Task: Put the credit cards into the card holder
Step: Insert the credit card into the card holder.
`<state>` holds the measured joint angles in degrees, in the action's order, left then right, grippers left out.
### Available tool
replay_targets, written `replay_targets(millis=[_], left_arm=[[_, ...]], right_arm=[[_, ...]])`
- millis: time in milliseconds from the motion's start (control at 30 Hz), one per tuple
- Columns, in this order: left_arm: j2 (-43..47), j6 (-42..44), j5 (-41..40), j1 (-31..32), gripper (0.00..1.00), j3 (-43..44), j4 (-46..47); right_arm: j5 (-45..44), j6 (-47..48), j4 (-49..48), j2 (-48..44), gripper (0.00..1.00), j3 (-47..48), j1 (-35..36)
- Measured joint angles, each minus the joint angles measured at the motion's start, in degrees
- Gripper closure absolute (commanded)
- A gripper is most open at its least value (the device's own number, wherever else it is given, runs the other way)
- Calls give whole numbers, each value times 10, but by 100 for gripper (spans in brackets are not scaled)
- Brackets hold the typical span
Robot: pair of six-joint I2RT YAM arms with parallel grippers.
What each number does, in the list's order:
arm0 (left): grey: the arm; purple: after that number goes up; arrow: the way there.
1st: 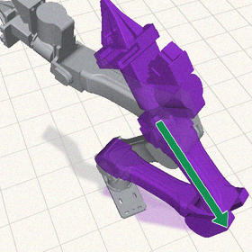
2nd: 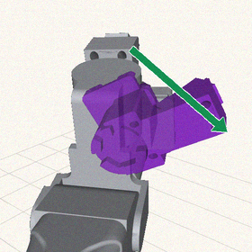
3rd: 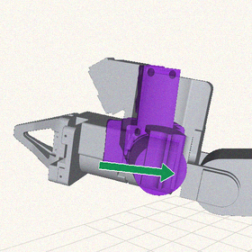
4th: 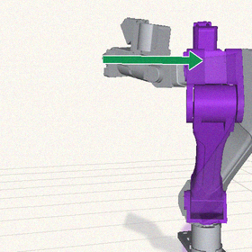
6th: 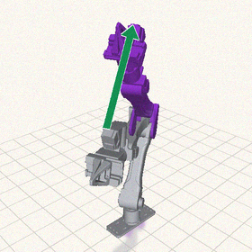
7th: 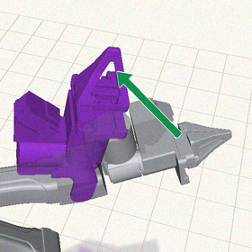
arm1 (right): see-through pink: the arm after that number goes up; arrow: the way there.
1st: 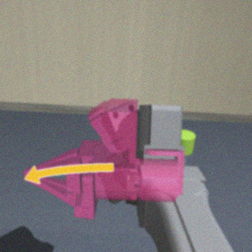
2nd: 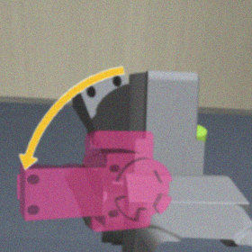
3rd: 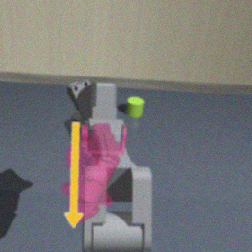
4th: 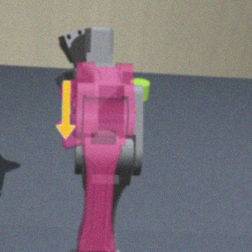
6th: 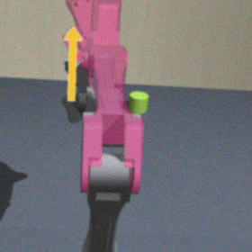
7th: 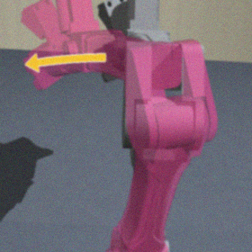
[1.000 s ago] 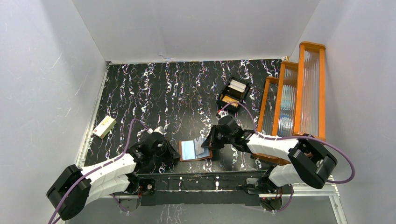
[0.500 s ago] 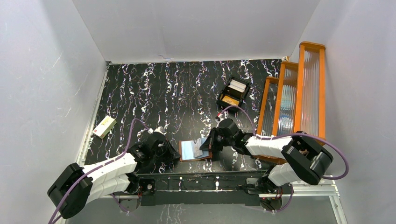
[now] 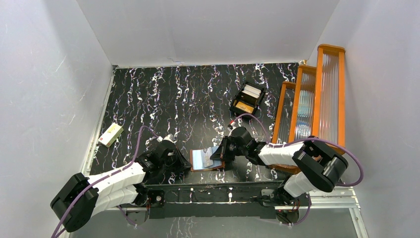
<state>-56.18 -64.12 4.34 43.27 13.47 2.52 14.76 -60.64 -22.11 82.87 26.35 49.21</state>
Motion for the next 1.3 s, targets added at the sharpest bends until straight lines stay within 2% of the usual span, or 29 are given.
replay_targets(millis=[167,233,333,367,633,1067,1233,1300], left_arm=[[0,0,0,0,100,0,0],[0,0,0,0,100,0,0],[0,0,0,0,100,0,0],[0,0,0,0,100,0,0],[-3,0,1,0,100,0,4],[-4,2,2,0,100,0,5],[-4,5,2,0,100,0,6],[-2,5,2,0,100,0,3]], right_arm=[[0,-7,-7,10,87,0,0],[-1,-4,2,13,78,4,0],[-18,12,59,14,65,30,3],[-27,19,78,14,63,40,4],[-55,57,153,13,62,81,9],[-58,104,186,81,63,159,63],[-57,109,197,83,60,163,63],[-65,122,228,83,57,180,63]])
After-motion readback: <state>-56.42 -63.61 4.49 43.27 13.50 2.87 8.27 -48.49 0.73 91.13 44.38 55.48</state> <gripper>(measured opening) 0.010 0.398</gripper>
